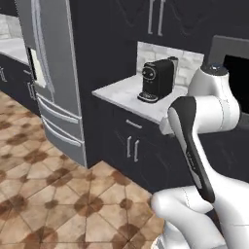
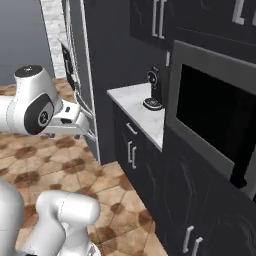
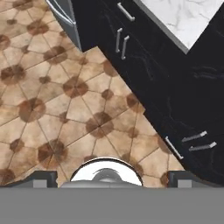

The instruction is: Navigate to the fridge.

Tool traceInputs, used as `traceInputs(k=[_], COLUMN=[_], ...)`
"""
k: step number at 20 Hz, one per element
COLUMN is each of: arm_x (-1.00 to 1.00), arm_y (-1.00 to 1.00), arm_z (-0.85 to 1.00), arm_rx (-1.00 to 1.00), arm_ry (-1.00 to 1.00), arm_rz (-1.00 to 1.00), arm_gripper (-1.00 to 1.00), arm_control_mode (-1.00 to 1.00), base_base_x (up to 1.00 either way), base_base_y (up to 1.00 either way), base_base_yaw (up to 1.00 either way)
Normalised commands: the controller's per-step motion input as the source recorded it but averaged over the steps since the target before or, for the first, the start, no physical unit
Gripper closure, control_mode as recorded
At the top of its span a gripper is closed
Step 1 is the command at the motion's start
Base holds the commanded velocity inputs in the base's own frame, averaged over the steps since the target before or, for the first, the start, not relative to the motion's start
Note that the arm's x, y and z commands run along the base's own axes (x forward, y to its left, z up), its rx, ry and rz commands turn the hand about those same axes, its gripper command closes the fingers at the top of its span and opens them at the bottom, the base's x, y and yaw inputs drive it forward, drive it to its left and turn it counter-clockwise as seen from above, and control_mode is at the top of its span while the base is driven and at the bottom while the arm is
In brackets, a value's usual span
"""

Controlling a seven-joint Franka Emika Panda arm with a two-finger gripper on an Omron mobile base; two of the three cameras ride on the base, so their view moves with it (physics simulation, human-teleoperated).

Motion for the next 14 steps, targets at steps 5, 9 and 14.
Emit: traceInputs(k=[5, 9, 14], arm_x=[0.0, 0.0, 0.0], arm_y=[0.0, 0.0, 0.0], arm_z=[0.0, 0.0, 0.0], arm_rx=[0.0, 0.0, 0.0], arm_ry=[0.0, 0.0, 0.0], arm_rz=[0.0, 0.0, 0.0], arm_gripper=[-1.0, -1.0, -1.0], arm_control_mode=[1.0, 1.0, 1.0], base_base_x=[0.6, 1.0, 1.0], base_base_y=[0.48, 0.86, 0.9], base_base_yaw=[0.62, 0.3, -0.01])
